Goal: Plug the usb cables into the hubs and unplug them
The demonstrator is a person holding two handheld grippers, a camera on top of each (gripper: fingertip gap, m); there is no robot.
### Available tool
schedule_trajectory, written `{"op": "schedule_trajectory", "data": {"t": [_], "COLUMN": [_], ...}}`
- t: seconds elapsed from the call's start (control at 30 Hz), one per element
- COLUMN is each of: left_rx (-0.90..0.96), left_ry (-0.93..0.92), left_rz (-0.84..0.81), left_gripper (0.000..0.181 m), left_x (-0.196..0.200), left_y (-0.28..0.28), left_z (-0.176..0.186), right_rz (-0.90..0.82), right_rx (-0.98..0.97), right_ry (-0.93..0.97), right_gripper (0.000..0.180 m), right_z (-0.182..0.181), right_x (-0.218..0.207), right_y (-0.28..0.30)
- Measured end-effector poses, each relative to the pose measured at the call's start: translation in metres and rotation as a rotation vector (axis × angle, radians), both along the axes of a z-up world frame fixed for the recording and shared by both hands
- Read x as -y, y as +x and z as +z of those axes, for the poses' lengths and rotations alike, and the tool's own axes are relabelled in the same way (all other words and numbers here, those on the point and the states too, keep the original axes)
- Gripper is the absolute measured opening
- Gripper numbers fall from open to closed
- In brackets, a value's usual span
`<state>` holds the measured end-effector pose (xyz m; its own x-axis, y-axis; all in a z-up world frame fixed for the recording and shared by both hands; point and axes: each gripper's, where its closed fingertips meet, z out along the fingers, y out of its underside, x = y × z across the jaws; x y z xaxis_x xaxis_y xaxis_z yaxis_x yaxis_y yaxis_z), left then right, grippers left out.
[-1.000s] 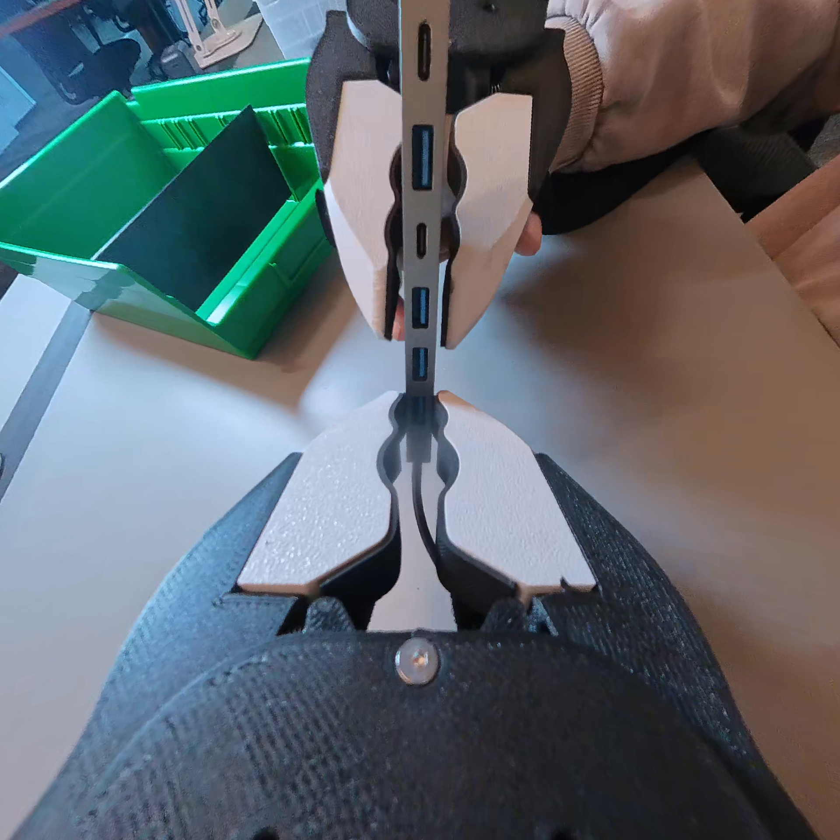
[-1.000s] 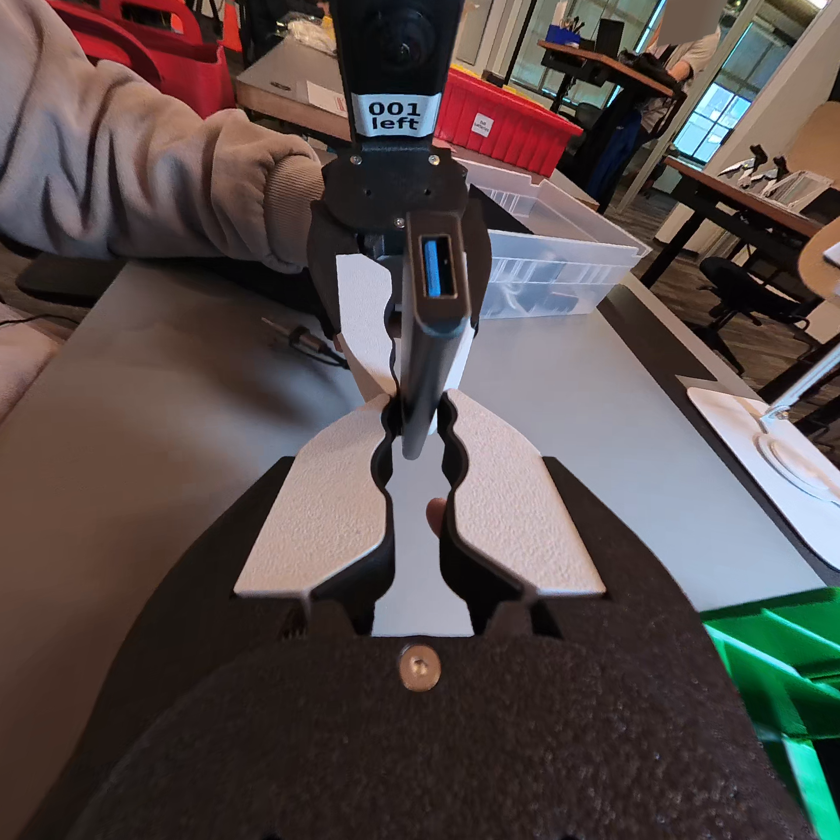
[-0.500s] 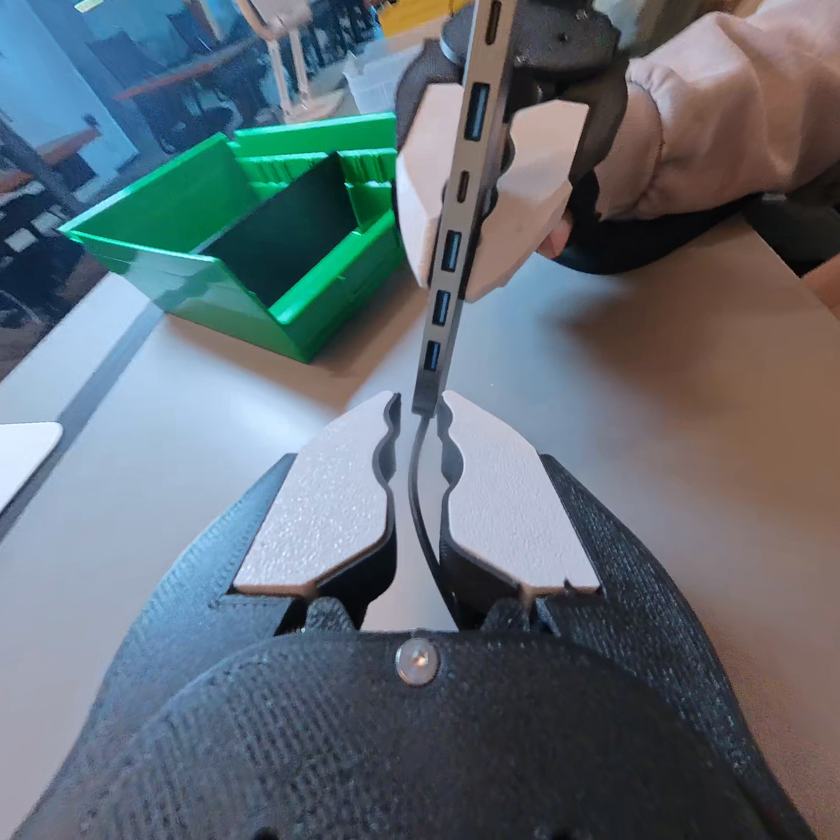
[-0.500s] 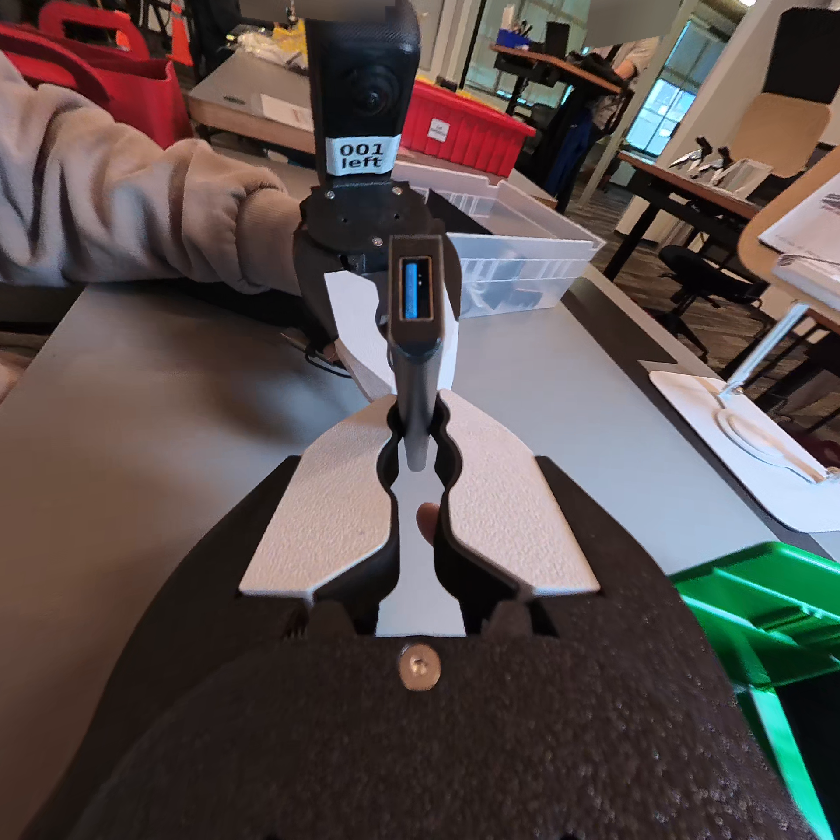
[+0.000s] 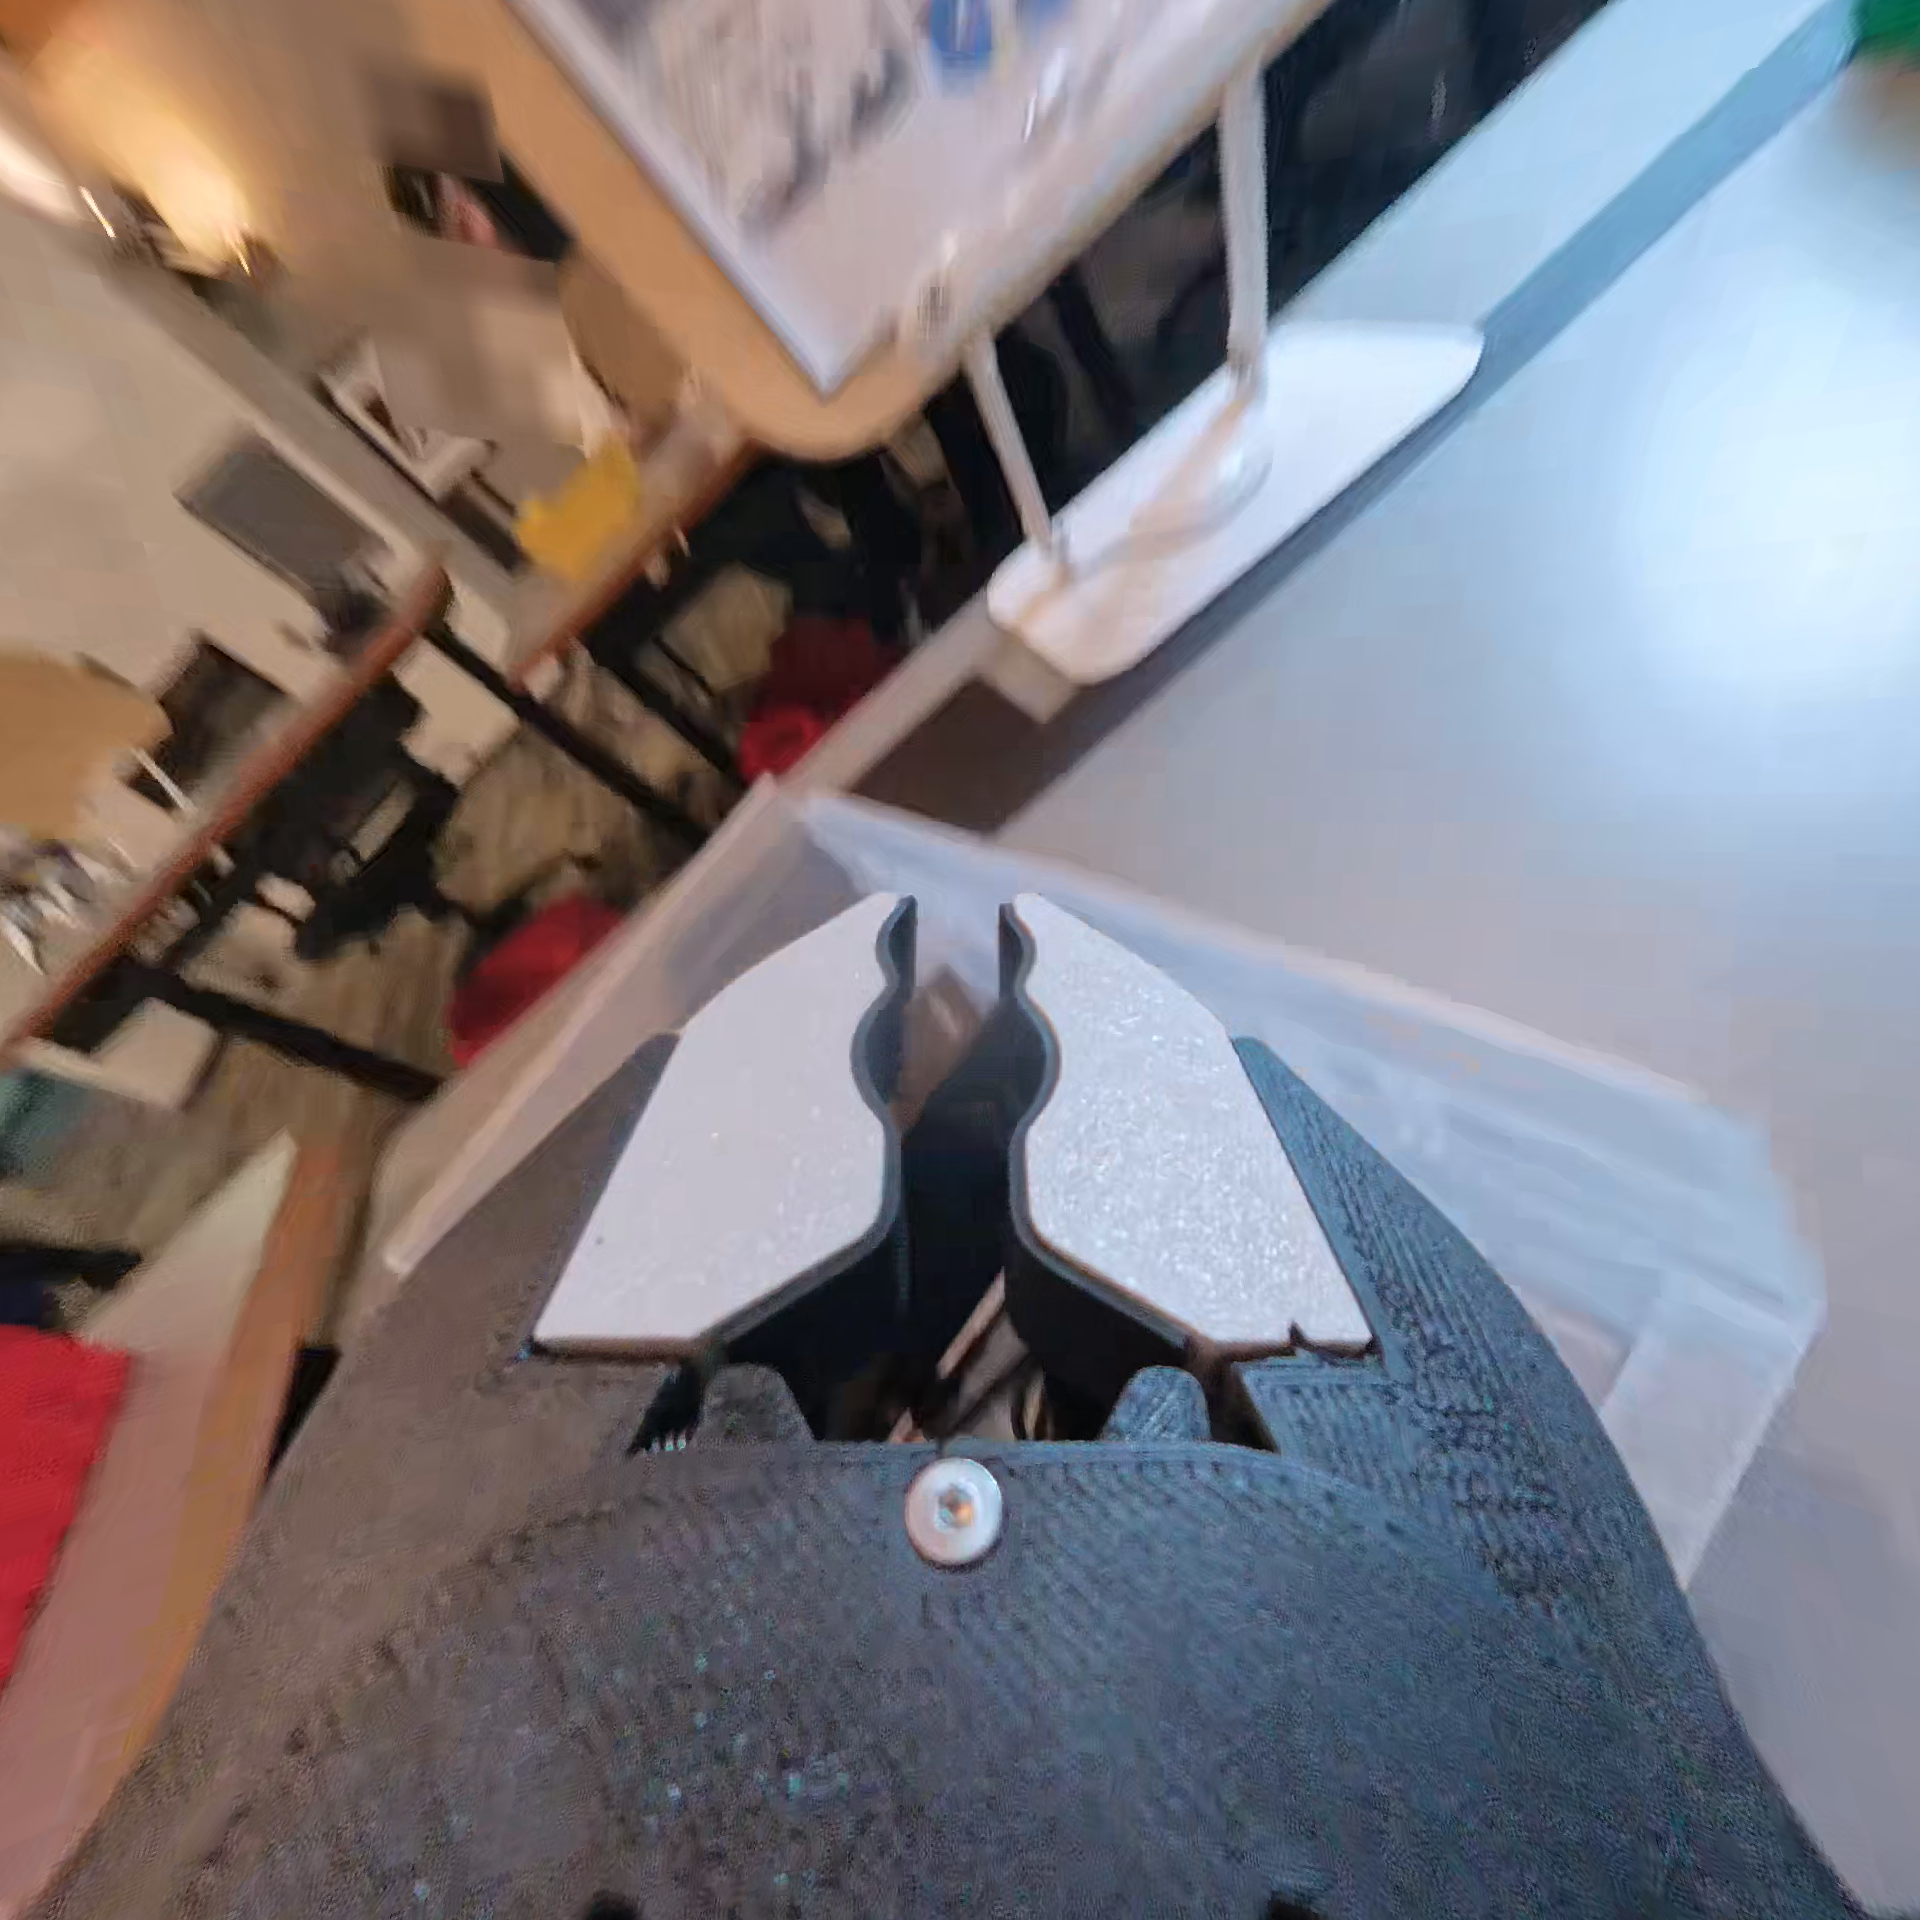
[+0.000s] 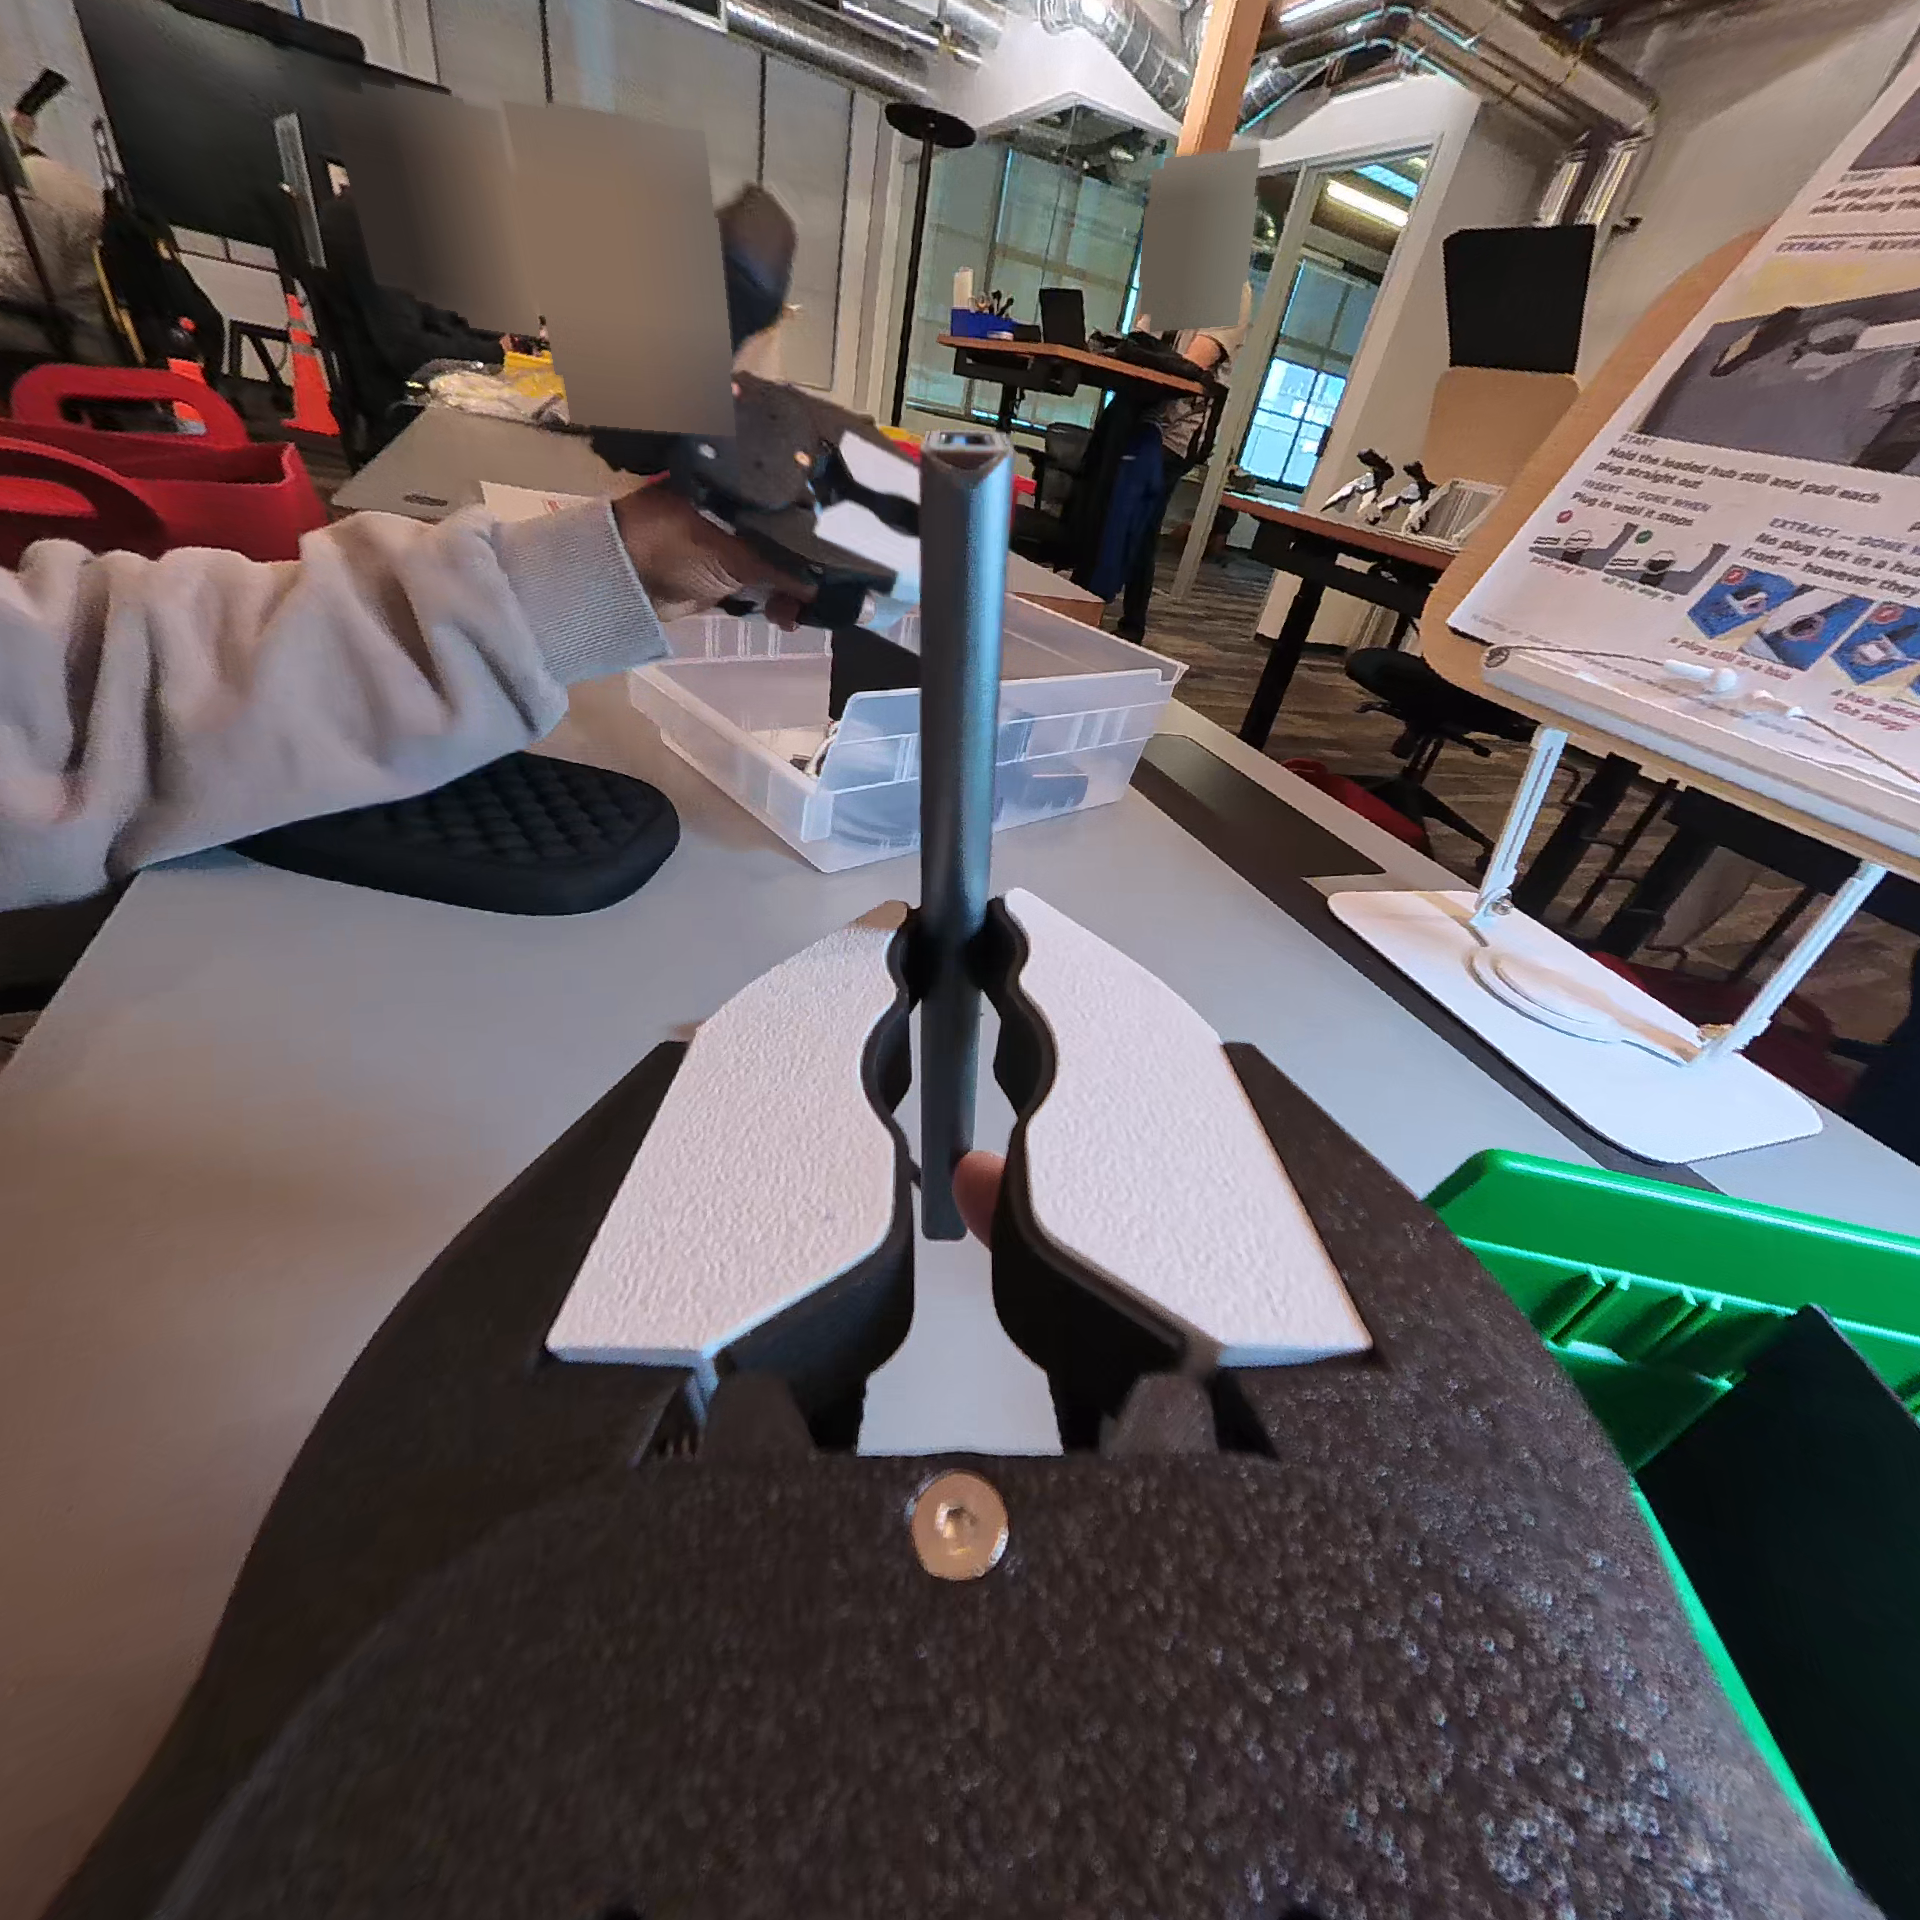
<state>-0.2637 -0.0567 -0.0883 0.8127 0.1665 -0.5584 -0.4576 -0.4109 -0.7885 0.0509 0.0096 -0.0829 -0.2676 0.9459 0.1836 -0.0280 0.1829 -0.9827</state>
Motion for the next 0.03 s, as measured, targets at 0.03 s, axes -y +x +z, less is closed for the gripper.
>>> {"op": "schedule_trajectory", "data": {"t": [0.03], "left_rx": [0.058], "left_ry": [-0.059], "left_rz": [0.025], "left_gripper": [0.018], "left_x": [0.0065], "left_y": [-0.0105], "left_z": [-0.0147], "right_rz": [0.002], "right_rx": [-0.001], "right_ry": [0.003], "right_gripper": [0.011], "right_z": [0.0002], "right_x": [0.0009], "right_y": [0.0001]}}
